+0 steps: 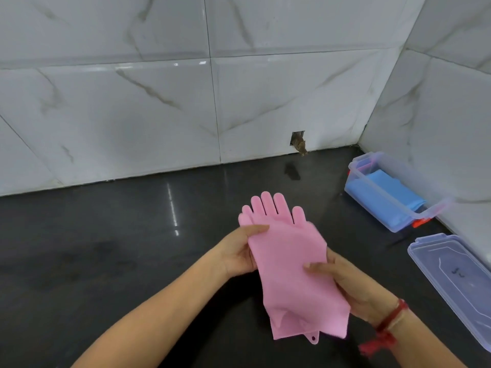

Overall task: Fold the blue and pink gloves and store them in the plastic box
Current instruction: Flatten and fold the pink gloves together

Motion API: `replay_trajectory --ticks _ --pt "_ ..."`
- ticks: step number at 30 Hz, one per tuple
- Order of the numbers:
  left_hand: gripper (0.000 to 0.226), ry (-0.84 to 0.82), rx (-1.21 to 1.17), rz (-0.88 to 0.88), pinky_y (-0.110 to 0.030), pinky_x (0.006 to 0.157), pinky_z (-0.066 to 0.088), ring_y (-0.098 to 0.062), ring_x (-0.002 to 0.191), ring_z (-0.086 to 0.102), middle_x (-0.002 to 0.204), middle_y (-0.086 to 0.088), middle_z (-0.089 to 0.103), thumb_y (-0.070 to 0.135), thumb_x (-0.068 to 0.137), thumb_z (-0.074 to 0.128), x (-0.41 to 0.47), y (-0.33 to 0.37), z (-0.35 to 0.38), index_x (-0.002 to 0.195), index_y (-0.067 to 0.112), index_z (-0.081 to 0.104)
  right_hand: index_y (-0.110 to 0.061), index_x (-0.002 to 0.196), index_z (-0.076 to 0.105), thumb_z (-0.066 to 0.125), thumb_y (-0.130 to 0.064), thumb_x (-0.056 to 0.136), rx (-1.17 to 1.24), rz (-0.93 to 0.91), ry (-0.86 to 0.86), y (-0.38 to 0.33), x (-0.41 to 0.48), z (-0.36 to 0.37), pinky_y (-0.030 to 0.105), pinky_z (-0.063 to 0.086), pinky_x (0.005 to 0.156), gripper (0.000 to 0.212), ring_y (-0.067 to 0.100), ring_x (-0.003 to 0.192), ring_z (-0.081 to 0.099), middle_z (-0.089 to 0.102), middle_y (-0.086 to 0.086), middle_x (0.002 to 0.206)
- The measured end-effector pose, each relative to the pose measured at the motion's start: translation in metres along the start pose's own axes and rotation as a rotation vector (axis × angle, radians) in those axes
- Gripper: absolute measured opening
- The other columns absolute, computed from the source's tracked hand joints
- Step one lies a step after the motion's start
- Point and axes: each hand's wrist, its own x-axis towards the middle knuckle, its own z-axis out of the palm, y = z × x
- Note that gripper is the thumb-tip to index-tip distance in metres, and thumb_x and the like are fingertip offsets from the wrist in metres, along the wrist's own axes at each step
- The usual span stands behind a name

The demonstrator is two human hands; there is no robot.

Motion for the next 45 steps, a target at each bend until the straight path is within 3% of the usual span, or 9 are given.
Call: replay_trajectory --ticks 5,12,18,23,27,31,36,40,45 --pt "0.042 0.042 0.039 0.029 -0.044 0.091 0.052 -0.028 0.103 0.066 0.112 -0.013 0.069 0.015 0.078 0.071 0.026 0.038 0.005 0.118 0.009 0.061 -0.034 0.116 0.058 0.067 -0.006 0.075 0.068 -0.047 0.024 -0.022 0.02 -0.008 0.04 0.059 0.066 0.05 0.032 0.088 0.072 0.072 0.011 0.109" --pt "0.033 0.215 0.12 -0.02 -0.04 0.067 0.053 -0.026 0.082 0.064 0.093 -0.01 0.068 0.014 0.089 0.055 0.059 0.022 -0.007 0.122 0.01 0.055 -0.02 0.115 0.058 0.048 -0.001 0.088 0.013 0.121 0.178 -0.006 0.052 -0.016 0.049 0.051 0.089 0.034 0.032 0.099 0.062 0.067 0.012 0.112" --pt "0.024 0.183 0.084 0.063 -0.033 0.056 0.057 -0.023 0.073 0.073 0.085 -0.007 0.075 0.021 0.088 0.055 0.062 0.032 -0.004 0.11 0.014 0.062 -0.028 0.098 0.064 0.047 0.0 0.088 0.05 0.075 0.154 -0.019 0.059 -0.025 0.036 0.06 0.062 0.034 0.024 0.075 0.073 0.077 0.005 0.09" --pt "0.027 0.292 0.124 0.041 -0.036 0.066 0.055 -0.024 0.077 0.066 0.087 -0.008 0.069 0.018 0.09 0.049 0.065 0.019 -0.009 0.115 0.011 0.057 -0.018 0.111 0.061 0.049 -0.009 0.091 0.025 0.159 0.207 -0.019 0.063 -0.029 0.041 0.056 0.071 0.025 0.029 0.084 0.066 0.071 0.011 0.097" --pt "0.026 0.332 0.168 0.027 -0.033 0.058 0.056 -0.023 0.08 0.067 0.092 -0.007 0.07 0.021 0.089 0.051 0.067 0.02 -0.01 0.113 0.012 0.057 -0.015 0.112 0.061 0.053 -0.014 0.091 0.027 0.184 0.224 -0.01 0.06 -0.027 0.041 0.057 0.067 0.023 0.03 0.084 0.067 0.072 0.012 0.095" --pt "0.024 0.363 0.213 0.006 -0.036 0.061 0.054 -0.024 0.088 0.067 0.1 -0.008 0.07 0.024 0.091 0.052 0.067 0.025 -0.007 0.112 0.015 0.058 -0.016 0.116 0.06 0.064 -0.024 0.086 -0.064 0.202 0.137 -0.002 0.045 -0.026 0.039 0.059 0.068 0.031 0.029 0.09 0.072 0.075 0.008 0.1" --pt "0.029 0.37 0.224 0.001 -0.04 0.065 0.055 -0.026 0.093 0.066 0.107 -0.01 0.068 0.023 0.09 0.055 0.067 0.026 -0.008 0.119 0.015 0.054 -0.014 0.124 0.059 0.066 -0.023 0.086 -0.315 0.112 -0.082 0.013 0.011 -0.034 0.041 0.053 0.094 0.04 0.027 0.111 0.064 0.067 0.004 0.122" --pt "0.032 0.372 0.242 0.002 -0.042 0.069 0.056 -0.027 0.094 0.066 0.106 -0.011 0.067 0.02 0.091 0.055 0.067 0.025 -0.007 0.122 0.014 0.051 -0.019 0.124 0.054 0.062 -0.026 0.085 -0.285 0.007 -0.019 0.007 -0.001 -0.034 0.033 0.058 0.084 0.041 0.022 0.105 0.067 0.07 0.0 0.117" --pt "0.033 0.374 0.234 -0.01 -0.043 0.065 0.055 -0.028 0.093 0.066 0.108 -0.012 0.066 0.021 0.091 0.057 0.064 0.027 -0.006 0.123 0.013 0.05 -0.017 0.127 0.049 0.06 -0.007 0.089 -0.044 0.187 -0.128 0.015 -0.014 -0.027 0.029 0.06 0.056 0.042 0.03 0.082 0.073 0.067 0.019 0.116"
